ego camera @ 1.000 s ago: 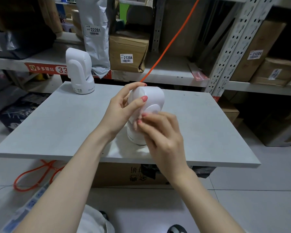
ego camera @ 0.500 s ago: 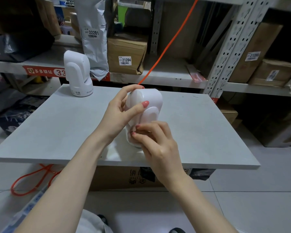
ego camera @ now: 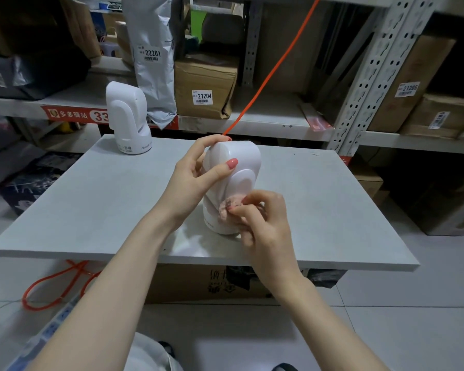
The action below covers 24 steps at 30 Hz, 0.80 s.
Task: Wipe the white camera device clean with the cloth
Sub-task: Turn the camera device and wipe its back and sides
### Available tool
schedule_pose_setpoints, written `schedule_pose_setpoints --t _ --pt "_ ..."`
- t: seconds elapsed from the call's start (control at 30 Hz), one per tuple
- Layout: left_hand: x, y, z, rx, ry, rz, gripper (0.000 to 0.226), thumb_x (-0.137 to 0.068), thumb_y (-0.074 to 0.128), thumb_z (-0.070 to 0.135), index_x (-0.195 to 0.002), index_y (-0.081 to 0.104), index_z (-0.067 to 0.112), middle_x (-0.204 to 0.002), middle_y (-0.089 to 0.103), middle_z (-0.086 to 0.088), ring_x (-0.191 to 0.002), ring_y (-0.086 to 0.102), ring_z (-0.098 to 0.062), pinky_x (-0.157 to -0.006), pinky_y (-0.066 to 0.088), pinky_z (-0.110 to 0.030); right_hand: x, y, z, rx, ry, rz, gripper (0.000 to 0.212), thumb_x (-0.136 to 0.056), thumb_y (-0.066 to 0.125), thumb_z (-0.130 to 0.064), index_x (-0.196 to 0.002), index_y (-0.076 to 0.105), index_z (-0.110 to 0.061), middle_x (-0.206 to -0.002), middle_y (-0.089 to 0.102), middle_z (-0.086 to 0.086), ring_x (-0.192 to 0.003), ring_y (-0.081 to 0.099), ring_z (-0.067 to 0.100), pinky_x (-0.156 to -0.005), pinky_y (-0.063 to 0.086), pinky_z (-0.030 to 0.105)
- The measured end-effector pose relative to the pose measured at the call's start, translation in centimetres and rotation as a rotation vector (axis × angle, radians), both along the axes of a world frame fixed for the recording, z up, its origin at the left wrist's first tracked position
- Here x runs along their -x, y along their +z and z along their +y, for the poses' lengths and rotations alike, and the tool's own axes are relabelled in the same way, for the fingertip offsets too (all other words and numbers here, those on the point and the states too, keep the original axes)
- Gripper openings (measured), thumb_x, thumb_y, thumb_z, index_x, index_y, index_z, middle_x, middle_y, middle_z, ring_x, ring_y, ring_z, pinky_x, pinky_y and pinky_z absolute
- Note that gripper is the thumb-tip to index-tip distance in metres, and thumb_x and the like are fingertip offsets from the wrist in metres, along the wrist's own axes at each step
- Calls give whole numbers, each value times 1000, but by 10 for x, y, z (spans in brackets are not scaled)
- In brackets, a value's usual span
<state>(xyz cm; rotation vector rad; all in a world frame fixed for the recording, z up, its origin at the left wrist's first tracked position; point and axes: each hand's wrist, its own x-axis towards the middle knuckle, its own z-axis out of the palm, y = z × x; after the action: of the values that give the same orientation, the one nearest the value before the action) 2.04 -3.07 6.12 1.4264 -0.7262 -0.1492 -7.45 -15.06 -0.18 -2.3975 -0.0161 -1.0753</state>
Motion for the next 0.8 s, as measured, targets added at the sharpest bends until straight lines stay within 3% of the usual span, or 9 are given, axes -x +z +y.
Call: schedule_pose_setpoints --t 0.07,0.17,0.27,0.4,0.6,0.7,0.8 --pt "0 0 0 -2 5 6 33 -80 66 31 -111 59 35 -91 64 3 -80 59 -6 -70 48 -13 0 1 0 -18 -2 4 14 -86 58 -30 -92 61 -18 -100 56 7 -79 55 15 -64 47 17" --pt "0 0 1 -2 -4 1 34 -80 66 28 -113 58 34 -85 65 -1 -77 61 -10 -68 48 -15 -3 20 3 -19 37 -212 16 -86 56 -15 -102 60 -18 -109 45 1 -96 54 18 -82 47 12" --pt "0 -1 0 3 -17 -11 35 -81 65 26 -115 57 32 -87 67 -1 -77 62 -7 -68 48 -15 -8 35 2 -143 25 -300 27 -80 68 4 -104 63 -10 -107 45 1 -100 55 20 -85 45 9" --pt "-2 -4 -1 1 0 -8 35 -81 66 28 -115 58 33 -91 65 -1 -81 59 -10 -71 47 -15 0 25 2 -249 -2 -249 36 -70 66 24 -96 65 -1 -102 46 6 -100 49 -9 -83 42 4" --pt "-2 -3 -2 -2 32 -8 33 -81 65 29 -113 57 34 -90 62 6 -76 57 -1 -69 44 -10 10 9 -2 -358 5 -40 33 -73 61 24 -92 64 -3 -98 48 2 -94 54 -12 -79 44 2" --pt "-2 -4 -2 8 23 7 34 -80 65 30 -112 58 34 -84 62 4 -75 56 -5 -68 45 -11 6 29 1 -405 4 -131 30 -74 63 21 -92 66 -3 -97 51 7 -91 53 -16 -77 41 -1" --pt "-2 -7 -2 -17 6 -13 36 -78 68 37 -112 58 40 -94 65 -2 -84 59 -13 -71 48 -17 0 46 0 -442 17 -237 24 -77 69 14 -94 69 -4 -99 56 10 -92 55 -14 -79 42 2"
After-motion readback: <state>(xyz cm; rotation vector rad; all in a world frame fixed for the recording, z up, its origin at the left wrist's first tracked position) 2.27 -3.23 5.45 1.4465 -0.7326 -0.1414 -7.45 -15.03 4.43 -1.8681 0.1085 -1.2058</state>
